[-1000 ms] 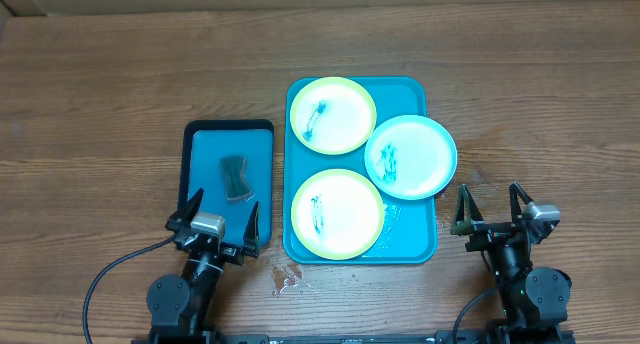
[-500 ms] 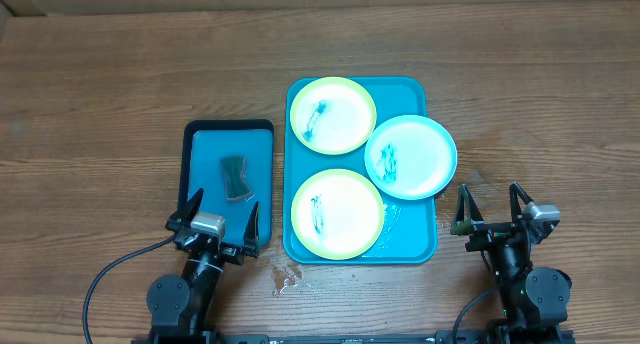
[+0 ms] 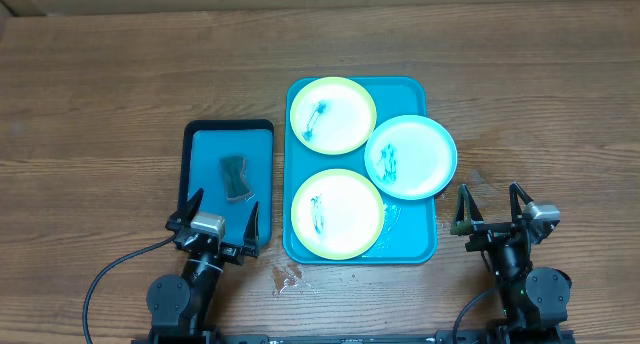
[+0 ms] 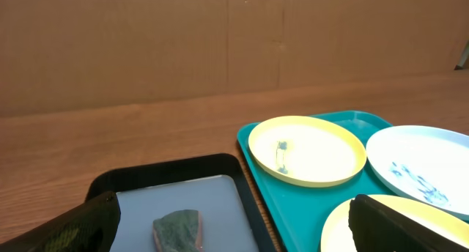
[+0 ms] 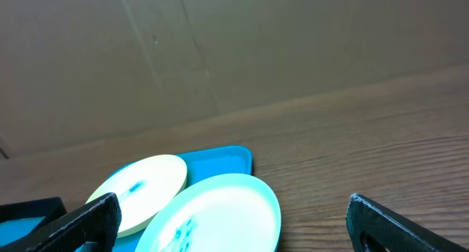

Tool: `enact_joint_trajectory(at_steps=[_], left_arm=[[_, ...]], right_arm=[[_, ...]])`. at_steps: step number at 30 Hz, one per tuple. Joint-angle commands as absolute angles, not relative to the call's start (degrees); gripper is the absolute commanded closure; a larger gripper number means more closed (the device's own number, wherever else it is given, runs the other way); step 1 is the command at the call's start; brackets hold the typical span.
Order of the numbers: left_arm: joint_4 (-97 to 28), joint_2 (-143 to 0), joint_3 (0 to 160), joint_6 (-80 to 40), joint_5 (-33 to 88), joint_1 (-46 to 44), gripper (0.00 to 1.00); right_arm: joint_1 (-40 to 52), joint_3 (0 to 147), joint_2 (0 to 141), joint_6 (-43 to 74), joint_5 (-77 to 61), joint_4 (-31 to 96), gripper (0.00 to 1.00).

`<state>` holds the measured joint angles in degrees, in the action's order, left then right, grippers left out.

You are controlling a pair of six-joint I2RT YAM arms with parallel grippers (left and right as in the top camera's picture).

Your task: Clean dirty plates on tray and stack at the side

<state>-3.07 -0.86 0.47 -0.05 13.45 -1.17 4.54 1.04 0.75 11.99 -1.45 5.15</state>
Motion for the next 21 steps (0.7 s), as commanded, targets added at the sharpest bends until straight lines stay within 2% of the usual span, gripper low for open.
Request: enact_joint_trajectory(at_steps=[1,6,13,17,21], left_arm=[[-2.9,-0.3,0.3,-0.6,12.9,-1.7,0.00],[-3.0,-0.3,0.3,-1.5,13.3,-1.7,0.00],[3.6,-0.3,0.3,-11.3,17.8,-1.7,0.00],[9.7,-0.3,1.8,-15.0,23.1,-1.7,0.00],[6.5,-0.4,8.1,-16.4,24.2,-1.7,0.00]], right_arm=[[4.4,0.5,0.4,11.9,-1.3,4.8,0.00],[4.4,0.5,0.4,12.2,-4.0,4.4,0.00],[4.4,0.8,0.4,13.5,-20.8,-0.1,0.00],[4.4,3.9,0.4,18.1,-22.3,-0.6,0.00],[4.4,10.5,0.5,18.2,-22.8,0.7,0.00]])
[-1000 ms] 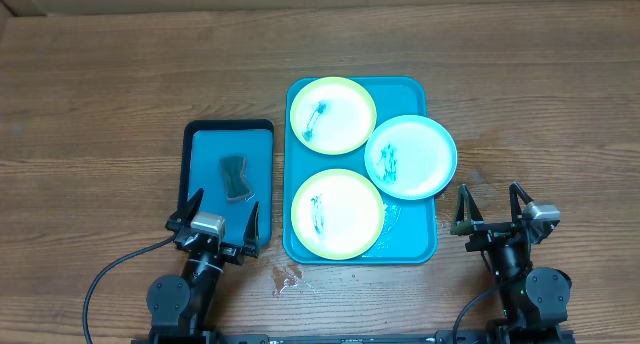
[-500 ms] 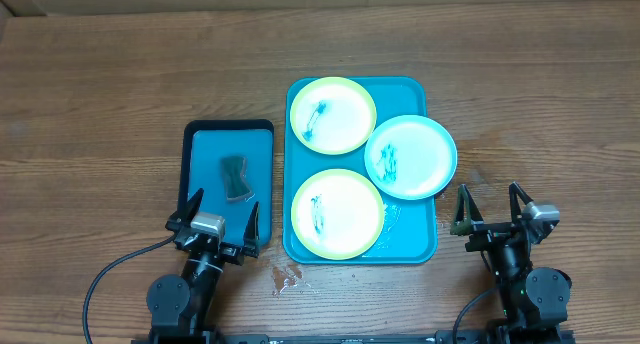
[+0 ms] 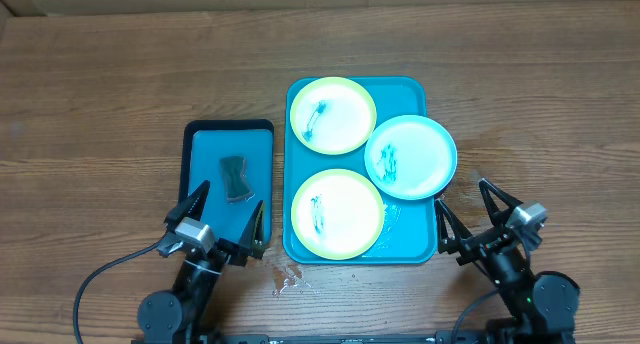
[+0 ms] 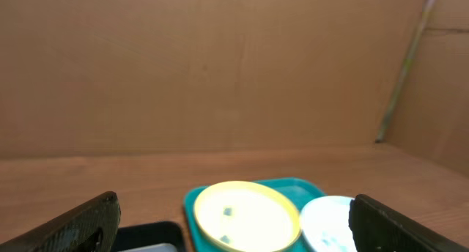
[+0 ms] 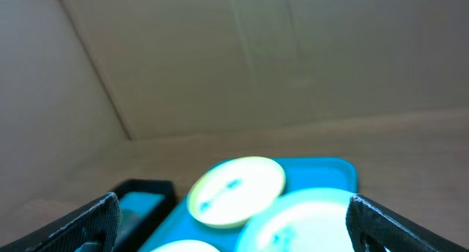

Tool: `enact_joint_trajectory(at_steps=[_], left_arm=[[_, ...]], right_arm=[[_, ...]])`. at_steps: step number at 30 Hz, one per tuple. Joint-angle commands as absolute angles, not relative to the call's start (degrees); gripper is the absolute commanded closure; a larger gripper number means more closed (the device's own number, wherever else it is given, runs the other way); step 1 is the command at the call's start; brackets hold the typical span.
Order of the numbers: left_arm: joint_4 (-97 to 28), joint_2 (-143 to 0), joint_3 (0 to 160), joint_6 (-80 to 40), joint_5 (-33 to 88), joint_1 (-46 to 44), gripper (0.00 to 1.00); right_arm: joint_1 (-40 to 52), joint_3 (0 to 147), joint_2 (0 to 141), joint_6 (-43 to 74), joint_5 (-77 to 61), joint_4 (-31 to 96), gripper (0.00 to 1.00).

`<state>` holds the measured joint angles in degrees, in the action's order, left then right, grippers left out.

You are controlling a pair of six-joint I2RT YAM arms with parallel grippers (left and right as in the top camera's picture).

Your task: Clean dirty plates on tray and stack at the side

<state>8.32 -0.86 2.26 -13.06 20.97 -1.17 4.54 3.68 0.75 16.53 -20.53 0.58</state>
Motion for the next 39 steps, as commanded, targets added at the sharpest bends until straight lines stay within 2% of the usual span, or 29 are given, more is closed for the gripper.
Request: enact_joint_trajectory(at_steps=[1,6,9,13,14,18,25,33,36,39], left_arm=[[4.7,-0.6,10.0,-16.3,24.0,-1.7,0.00],[-9.5,-5.9,23.0,-16.3,24.3,-1.5,0.00],[-17.8,-12.5,30.9,-13.7,26.0,-1.5,0.00],[-29.4,-24.2,42.1,-11.7,28.5,-1.5,0.00],[-35.4,-30.0,47.1,-11.7,28.6,-1.5,0.00],[-46.2,-42.0,56.3,-9.8,28.5,-1.5,0.00],[-52.9,-53.7,61.5,-11.4,28.9,-1.5,0.00],[-58.3,-62.0,61.2,-9.8,21.8,-1.5,0.00],[-61.2,-66.7,61.1,-8.9,18.0,-1.5,0.14],[-60.9,-72.0,61.1,-13.0,11.2,-1.5,0.11]], right_arm=[[4.4,12.1,0.7,18.2,-22.8,1.4,0.00],[4.4,25.9,7.1,17.5,-22.6,12.2,0.00],[4.4,35.9,15.4,17.5,-22.9,24.1,0.00],[4.4,50.0,29.8,15.5,-24.6,43.1,0.00],[4.4,54.8,35.4,14.5,-24.5,50.1,0.01],[4.4,60.8,46.7,14.6,-24.6,60.7,0.00],[4.4,61.1,60.6,15.6,-33.8,63.5,0.00],[6.5,60.8,68.5,14.7,-32.4,63.2,0.02],[10.6,60.0,68.5,14.9,-28.4,62.7,0.03],[15.7,60.0,68.5,17.6,-22.9,62.6,0.04]])
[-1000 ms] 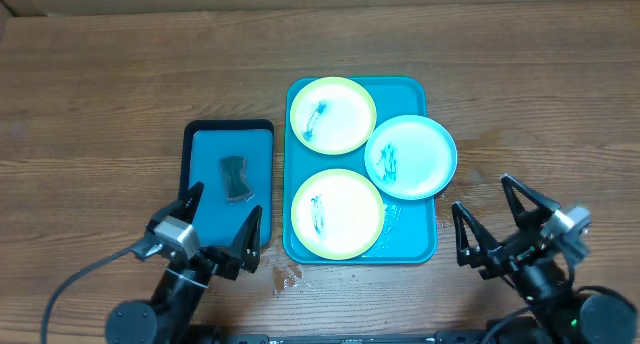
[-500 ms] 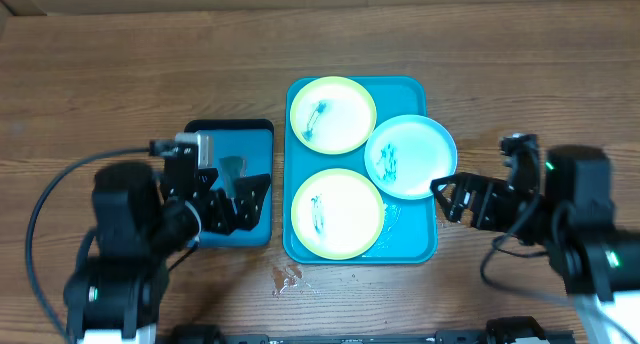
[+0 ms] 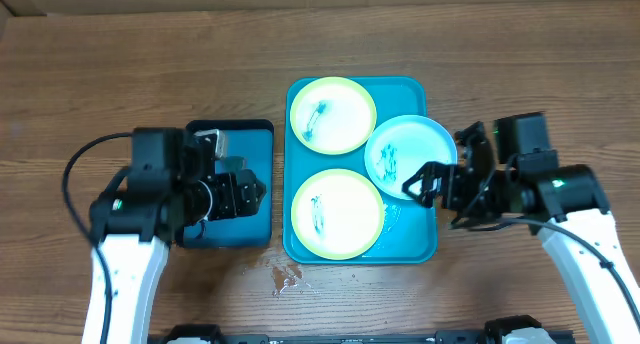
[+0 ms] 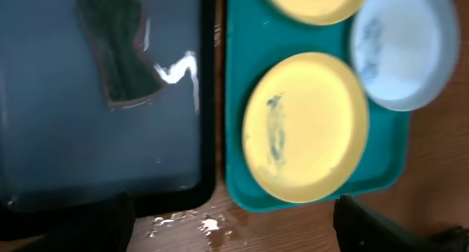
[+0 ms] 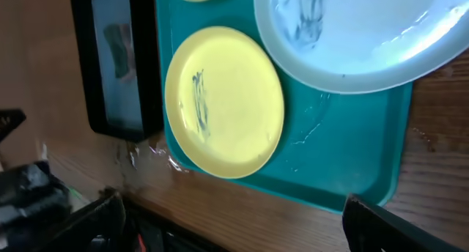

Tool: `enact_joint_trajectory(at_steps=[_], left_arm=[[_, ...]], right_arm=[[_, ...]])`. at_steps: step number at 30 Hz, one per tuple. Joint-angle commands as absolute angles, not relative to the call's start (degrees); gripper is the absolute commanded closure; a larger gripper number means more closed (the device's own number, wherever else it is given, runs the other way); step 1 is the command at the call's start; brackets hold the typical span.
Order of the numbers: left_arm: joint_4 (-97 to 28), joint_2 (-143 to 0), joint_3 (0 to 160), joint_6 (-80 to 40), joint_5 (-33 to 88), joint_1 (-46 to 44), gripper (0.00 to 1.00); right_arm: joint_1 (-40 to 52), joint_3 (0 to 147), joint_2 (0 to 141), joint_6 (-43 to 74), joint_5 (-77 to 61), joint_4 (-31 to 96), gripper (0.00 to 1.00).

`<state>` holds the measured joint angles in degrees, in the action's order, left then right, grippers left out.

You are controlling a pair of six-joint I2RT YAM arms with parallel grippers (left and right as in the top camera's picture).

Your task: Clean dirty plates on tray and stack at the side

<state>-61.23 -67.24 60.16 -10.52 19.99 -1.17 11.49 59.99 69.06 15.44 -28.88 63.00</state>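
A teal tray (image 3: 412, 239) holds three marked plates: a yellow plate (image 3: 332, 114) at the far end, a light blue plate (image 3: 405, 154) on the right, overhanging the rim, and a second yellow plate (image 3: 337, 213) at the near end. The dark green sponge (image 4: 121, 58) lies in the wet black tray (image 3: 228, 234) on the left. My left gripper (image 3: 242, 191) hangs open over the black tray, near its right rim, holding nothing. My right gripper (image 3: 440, 179) hangs open over the teal tray's right edge beside the blue plate, also holding nothing.
Water drops (image 3: 288, 277) lie on the wooden table in front of the gap between the two trays. Bare wood stretches to the right of the teal tray and to the left of the black tray. A cardboard wall stands at the back.
Both arms have left the table's near edge and stand higher and farther forward. The left gripper is now over the black tray, the right over the teal tray's right edge. Both wrist cameras look down.
Both grippers rested open at the table's near edge, their cameras looking level across the trays. Then they were tilted up a little, still at the edge. Now they hang open above the trays. The plates and sponge have not moved.
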Motion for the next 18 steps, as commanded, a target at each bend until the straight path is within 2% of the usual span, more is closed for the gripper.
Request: enact_joint_trajectory(at_steps=[1,4,7,13,16,18], left_arm=[[-60.4,-73.4,61.1,-14.3,9.7,-1.5,0.09],[-57.0,-79.7,61.1,-15.5,8.5,-1.5,0.08],[-53.3,-85.9,61.1,-15.4,8.4,-1.5,0.15],[-44.6,-95.5,61.1,-15.5,8.3,-1.5,0.31],[-42.1,-99.1,61.1,-15.7,4.6,-1.5,0.36],[-40.6,-101.7,61.1,-16.8,1.4,-1.5,0.36]], right_arm=[[17.4,60.0,68.5,19.2,-21.1,62.5,0.04],[22.6,60.0,68.6,25.2,-15.3,62.1,0.04],[26.7,60.0,68.7,29.0,-12.4,61.6,0.03],[31.3,60.0,69.5,29.0,-12.4,60.5,0.04],[31.9,60.0,70.3,29.0,-12.4,60.4,0.13],[31.9,60.0,71.3,29.0,-12.5,60.6,0.18]])
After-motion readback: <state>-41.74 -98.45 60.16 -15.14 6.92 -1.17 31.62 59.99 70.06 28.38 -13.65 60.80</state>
